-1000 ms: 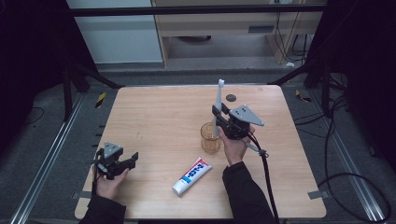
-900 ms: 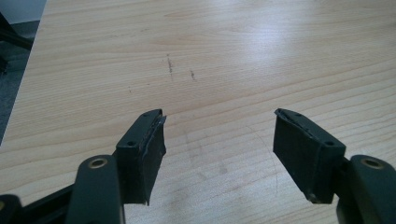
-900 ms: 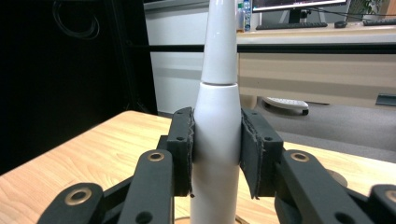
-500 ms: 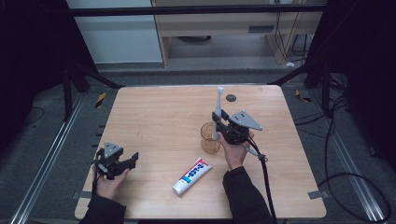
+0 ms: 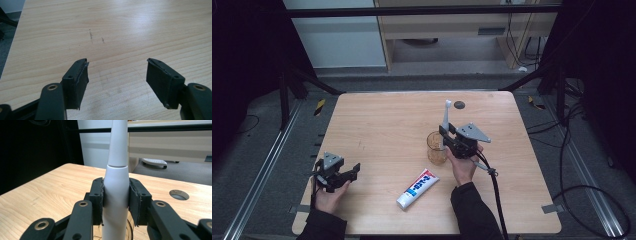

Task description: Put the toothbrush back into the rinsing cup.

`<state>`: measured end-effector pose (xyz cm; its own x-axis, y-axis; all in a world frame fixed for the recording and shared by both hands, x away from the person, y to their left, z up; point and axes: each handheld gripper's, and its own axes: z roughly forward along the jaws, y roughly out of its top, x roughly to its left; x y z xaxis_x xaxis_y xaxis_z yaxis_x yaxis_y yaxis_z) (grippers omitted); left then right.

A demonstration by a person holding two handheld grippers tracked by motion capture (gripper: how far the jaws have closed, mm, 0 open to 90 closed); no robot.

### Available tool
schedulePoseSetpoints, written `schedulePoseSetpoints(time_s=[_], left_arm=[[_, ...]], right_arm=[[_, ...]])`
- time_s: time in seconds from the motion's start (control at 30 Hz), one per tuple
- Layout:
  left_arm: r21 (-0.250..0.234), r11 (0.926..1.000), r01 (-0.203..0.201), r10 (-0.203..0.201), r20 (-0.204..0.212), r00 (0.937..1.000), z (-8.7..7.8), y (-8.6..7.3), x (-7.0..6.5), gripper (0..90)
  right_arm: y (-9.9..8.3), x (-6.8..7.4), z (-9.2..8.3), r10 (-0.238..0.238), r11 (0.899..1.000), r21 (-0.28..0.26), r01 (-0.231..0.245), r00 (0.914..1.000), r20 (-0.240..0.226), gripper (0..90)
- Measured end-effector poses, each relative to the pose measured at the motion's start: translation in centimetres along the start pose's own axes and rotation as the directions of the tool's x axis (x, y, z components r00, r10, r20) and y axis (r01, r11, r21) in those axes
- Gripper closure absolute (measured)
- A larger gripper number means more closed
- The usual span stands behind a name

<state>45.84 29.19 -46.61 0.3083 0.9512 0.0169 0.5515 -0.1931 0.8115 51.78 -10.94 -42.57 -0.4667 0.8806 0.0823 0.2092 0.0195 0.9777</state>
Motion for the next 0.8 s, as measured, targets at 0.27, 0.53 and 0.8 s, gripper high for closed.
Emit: schedulePoseSetpoints(time_s=[0.27, 0.53, 0.8], left_arm=[[0.000, 1.0000, 0.000, 0.000, 0.000, 1.0000, 0.0, 0.0, 0.0, 33.4], [0.001, 1.0000, -0.002, 0.002, 0.000, 1.0000, 0.0, 0.0, 0.0, 33.4], [0.001, 1.0000, -0.002, 0.002, 0.001, 1.0000, 0.0, 0.0, 0.0, 33.4]], right_arm=[[-0.4, 0.0, 0.2, -0.009, 0.999, 0.054, 0.008, 0.9999, 0.007, 67.0], [-1.1, -0.6, 0.3, 0.002, 0.996, 0.092, -0.002, 1.0000, 0.005, 66.9], [-1.3, -0.7, 0.3, -0.008, 0.993, 0.116, 0.008, 1.0000, 0.001, 66.7]])
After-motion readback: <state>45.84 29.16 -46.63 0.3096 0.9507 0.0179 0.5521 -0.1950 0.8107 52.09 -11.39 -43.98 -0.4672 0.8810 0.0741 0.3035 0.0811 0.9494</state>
